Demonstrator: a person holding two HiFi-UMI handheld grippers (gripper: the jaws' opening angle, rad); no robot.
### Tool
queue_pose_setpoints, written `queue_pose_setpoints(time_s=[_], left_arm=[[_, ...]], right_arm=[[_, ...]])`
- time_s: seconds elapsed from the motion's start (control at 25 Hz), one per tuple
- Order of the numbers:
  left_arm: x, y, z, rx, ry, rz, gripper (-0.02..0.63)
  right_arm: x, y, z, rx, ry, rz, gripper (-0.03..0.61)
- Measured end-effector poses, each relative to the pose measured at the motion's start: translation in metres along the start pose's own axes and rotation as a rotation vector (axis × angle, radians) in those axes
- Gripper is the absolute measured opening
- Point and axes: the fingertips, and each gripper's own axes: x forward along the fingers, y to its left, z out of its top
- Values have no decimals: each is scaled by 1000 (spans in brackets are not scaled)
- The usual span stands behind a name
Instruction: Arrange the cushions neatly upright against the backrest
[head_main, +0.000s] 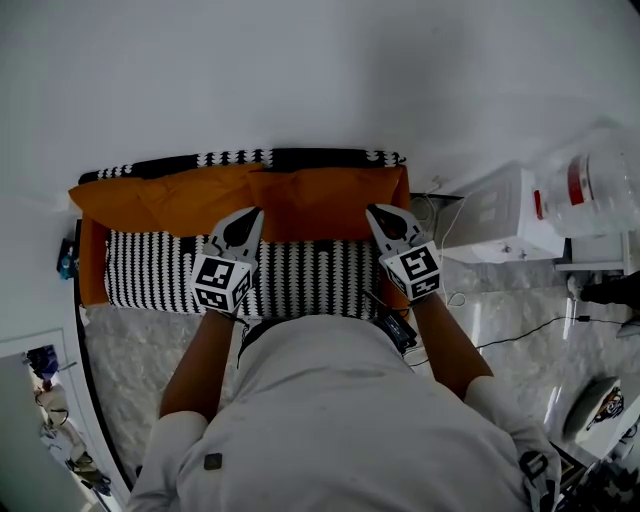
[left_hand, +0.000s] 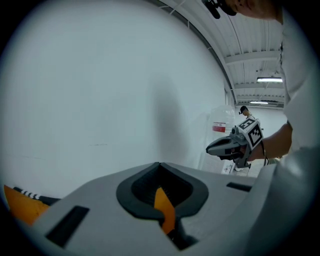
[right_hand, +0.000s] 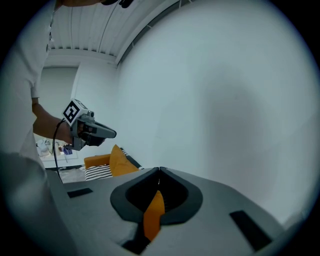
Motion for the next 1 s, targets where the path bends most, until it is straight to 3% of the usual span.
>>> queue_pose_setpoints(time_s=[0.56, 1.0], left_arm=[[-109, 4, -14, 37, -58, -32, 9], [-237, -1, -50, 52, -88, -93, 9]], right_arm=[[-19, 103, 22, -18, -29, -40, 28], [-58, 234, 43, -14, -83, -85, 28]])
